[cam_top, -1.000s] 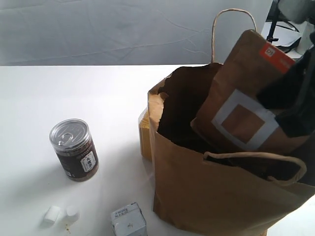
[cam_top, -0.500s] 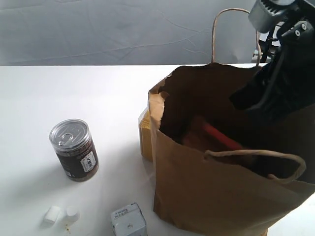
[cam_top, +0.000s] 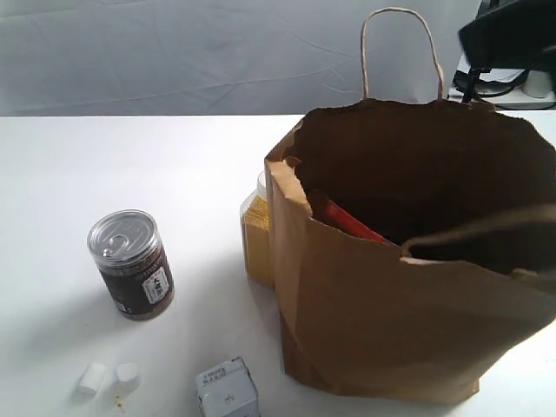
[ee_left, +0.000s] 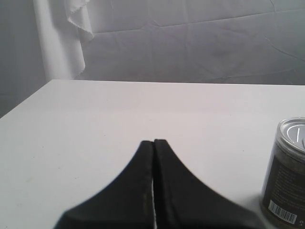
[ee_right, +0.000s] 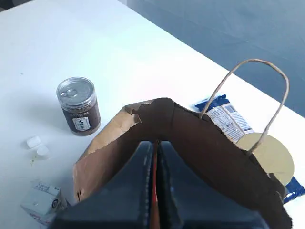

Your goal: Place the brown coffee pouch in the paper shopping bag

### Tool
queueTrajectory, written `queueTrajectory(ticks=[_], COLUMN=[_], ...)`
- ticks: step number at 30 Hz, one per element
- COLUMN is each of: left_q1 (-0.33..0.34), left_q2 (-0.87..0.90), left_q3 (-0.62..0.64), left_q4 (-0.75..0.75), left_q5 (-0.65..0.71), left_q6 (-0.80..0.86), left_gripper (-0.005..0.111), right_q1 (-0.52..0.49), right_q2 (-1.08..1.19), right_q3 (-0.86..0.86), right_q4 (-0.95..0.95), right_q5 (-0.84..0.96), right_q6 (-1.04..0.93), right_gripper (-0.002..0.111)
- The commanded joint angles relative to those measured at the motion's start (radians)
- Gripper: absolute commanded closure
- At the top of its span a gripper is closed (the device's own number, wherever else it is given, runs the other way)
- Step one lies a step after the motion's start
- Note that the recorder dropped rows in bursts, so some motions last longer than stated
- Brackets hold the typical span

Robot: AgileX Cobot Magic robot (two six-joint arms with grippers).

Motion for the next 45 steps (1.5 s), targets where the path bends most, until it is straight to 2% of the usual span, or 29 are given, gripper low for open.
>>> queueTrajectory(ticks=[1,11,15,20,23,29,34,39,45], left_q1=[0.004,0.004,0.004,0.004,0.004,0.004,0.004,0.004,0.004], left_q2=[-0.003,-0.003,-0.003,-0.003,-0.003,-0.003,-0.003,-0.003,-0.003], left_q3=[0.004,0.004,0.004,0.004,0.004,0.004,0.004,0.004,0.004], left_q4=[0.004,0.004,0.004,0.004,0.004,0.004,0.004,0.004,0.004], left_q5=[-0.004,-0.004,-0.004,-0.004,-0.004,-0.004,-0.004,-0.004,-0.004], left_q6=[-0.003,-0.003,-0.003,-0.003,-0.003,-0.003,-0.003,-0.003,-0.003], left_gripper=[0.107,0.107,0.107,0.107,0.107,0.107,0.107,0.107,0.107], right_q1=[0.001,0.001,0.001,-0.028,-0.098,-0.315,-0.458,-0.545,-0.57], right_q2=[-0.103,-0.321,-0.42,-0.599,-0.665,-0.75,-0.837,-0.947,-0.967], right_q3=[-0.01,0.029,0.151,0.428,0.565,0.778,0.895,1.036,1.163], right_q4=[0.002,-0.078,-0.096,-0.307,-0.329,-0.291,-0.272,-0.237,-0.142], right_q5=[0.03,0.042,-0.047,-0.293,-0.323,-0.418,-0.468,-0.589,-0.691], right_q6=[0.002,0.142,0.17,0.436,0.449,0.408,0.541,0.513,0.248], right_gripper=[0.108,0.108,0.108,0.108,0.108,0.108,0.108,0.108,0.108])
